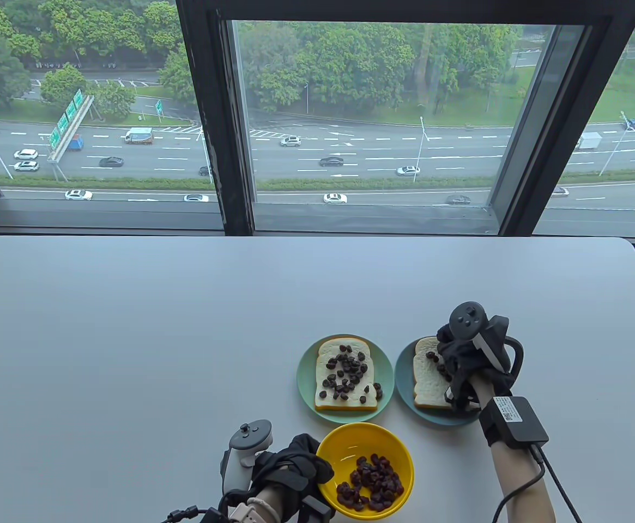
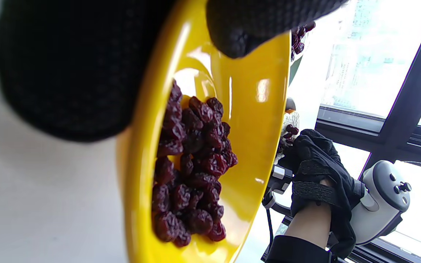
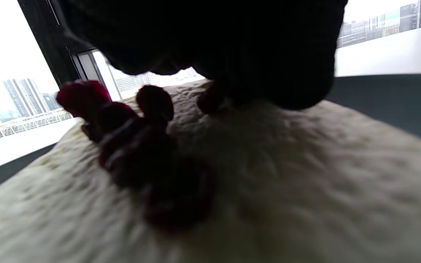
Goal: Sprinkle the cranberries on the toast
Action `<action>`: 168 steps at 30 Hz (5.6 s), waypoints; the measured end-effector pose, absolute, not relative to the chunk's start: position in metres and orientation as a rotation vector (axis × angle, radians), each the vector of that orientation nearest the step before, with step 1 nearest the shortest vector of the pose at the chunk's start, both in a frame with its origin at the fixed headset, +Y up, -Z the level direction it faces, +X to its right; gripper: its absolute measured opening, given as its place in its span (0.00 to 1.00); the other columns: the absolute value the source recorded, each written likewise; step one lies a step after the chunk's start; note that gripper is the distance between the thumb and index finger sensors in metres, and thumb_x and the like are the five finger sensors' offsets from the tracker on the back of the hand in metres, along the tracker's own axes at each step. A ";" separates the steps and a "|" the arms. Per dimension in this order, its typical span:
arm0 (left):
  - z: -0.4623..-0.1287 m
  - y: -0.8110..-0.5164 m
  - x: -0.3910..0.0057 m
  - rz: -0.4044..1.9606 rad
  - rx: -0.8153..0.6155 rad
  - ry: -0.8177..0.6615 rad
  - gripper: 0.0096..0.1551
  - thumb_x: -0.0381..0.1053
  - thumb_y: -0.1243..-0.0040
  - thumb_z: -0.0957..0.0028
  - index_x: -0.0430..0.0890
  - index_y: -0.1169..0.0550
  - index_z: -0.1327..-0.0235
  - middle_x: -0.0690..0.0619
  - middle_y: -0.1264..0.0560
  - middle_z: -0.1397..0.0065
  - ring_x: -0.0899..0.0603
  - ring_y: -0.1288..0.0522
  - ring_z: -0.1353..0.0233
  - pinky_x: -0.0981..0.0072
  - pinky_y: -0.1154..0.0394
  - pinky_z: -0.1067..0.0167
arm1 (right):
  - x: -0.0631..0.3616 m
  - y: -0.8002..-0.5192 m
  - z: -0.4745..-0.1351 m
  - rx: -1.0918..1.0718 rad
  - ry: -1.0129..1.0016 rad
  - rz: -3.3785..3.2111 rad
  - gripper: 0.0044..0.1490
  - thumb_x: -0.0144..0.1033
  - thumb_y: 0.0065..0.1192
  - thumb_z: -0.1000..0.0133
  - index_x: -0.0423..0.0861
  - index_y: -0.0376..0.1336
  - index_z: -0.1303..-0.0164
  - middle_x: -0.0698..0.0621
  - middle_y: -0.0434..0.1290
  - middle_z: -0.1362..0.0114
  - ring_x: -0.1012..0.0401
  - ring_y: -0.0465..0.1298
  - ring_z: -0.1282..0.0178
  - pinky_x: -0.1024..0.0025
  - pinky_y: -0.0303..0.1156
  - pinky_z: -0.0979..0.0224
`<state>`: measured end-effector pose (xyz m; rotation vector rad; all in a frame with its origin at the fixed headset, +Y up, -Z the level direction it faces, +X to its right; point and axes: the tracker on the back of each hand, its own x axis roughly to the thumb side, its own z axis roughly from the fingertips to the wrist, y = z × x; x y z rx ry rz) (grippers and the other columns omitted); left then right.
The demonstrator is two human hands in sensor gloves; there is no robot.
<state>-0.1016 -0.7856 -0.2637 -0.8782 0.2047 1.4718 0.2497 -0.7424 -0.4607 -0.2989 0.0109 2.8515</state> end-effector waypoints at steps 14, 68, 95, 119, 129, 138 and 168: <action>-0.264 -0.784 -0.103 1.456 -0.863 0.190 0.29 0.40 0.38 0.59 0.47 0.37 0.46 0.36 0.34 0.50 0.36 0.28 0.62 0.58 0.12 0.78 | 0.255 -0.722 -0.436 -0.088 0.006 2.755 0.25 0.45 0.60 0.56 0.57 0.67 0.47 0.49 0.70 0.36 0.52 0.78 0.45 0.71 0.84 0.51; -0.259 -0.778 -0.101 1.447 -0.790 0.187 0.29 0.39 0.37 0.60 0.47 0.37 0.47 0.36 0.34 0.50 0.36 0.28 0.62 0.58 0.11 0.78 | 0.062 -0.714 -0.267 1.410 0.195 2.868 0.23 0.37 0.72 0.65 0.63 0.66 0.61 0.59 0.70 0.41 0.58 0.77 0.48 0.77 0.87 0.56; -0.261 -0.782 -0.105 1.559 -0.834 0.219 0.28 0.39 0.38 0.59 0.47 0.37 0.47 0.37 0.34 0.49 0.36 0.27 0.61 0.59 0.11 0.77 | 0.135 -0.670 -0.336 0.767 -0.004 2.743 0.22 0.37 0.71 0.64 0.62 0.67 0.61 0.58 0.70 0.42 0.57 0.77 0.49 0.77 0.87 0.58; -0.262 -0.784 -0.105 1.495 -0.843 0.210 0.29 0.39 0.38 0.58 0.47 0.37 0.46 0.37 0.34 0.49 0.36 0.28 0.61 0.59 0.11 0.76 | 0.192 -0.745 -0.425 0.039 0.177 3.080 0.25 0.38 0.67 0.60 0.61 0.64 0.51 0.55 0.66 0.36 0.57 0.74 0.44 0.78 0.84 0.51; -0.263 -0.785 -0.105 1.493 -0.838 0.203 0.29 0.40 0.38 0.58 0.47 0.37 0.46 0.37 0.34 0.49 0.36 0.28 0.61 0.59 0.12 0.77 | 0.189 -0.742 -0.413 0.194 0.301 3.194 0.36 0.38 0.67 0.60 0.57 0.58 0.40 0.51 0.60 0.31 0.55 0.70 0.38 0.76 0.81 0.47; -0.263 -0.785 -0.104 1.485 -0.827 0.186 0.29 0.40 0.38 0.58 0.47 0.37 0.46 0.37 0.34 0.49 0.36 0.28 0.61 0.59 0.12 0.77 | 0.199 -0.719 -0.391 0.228 0.312 3.227 0.40 0.40 0.66 0.59 0.55 0.55 0.35 0.48 0.58 0.29 0.52 0.69 0.36 0.74 0.80 0.45; -0.261 -0.783 -0.107 1.481 -0.740 0.216 0.30 0.38 0.37 0.60 0.46 0.37 0.47 0.35 0.35 0.50 0.34 0.29 0.62 0.56 0.12 0.77 | 0.073 -0.717 -0.283 1.244 0.961 2.703 0.55 0.42 0.67 0.58 0.61 0.37 0.29 0.41 0.39 0.23 0.39 0.54 0.26 0.65 0.69 0.31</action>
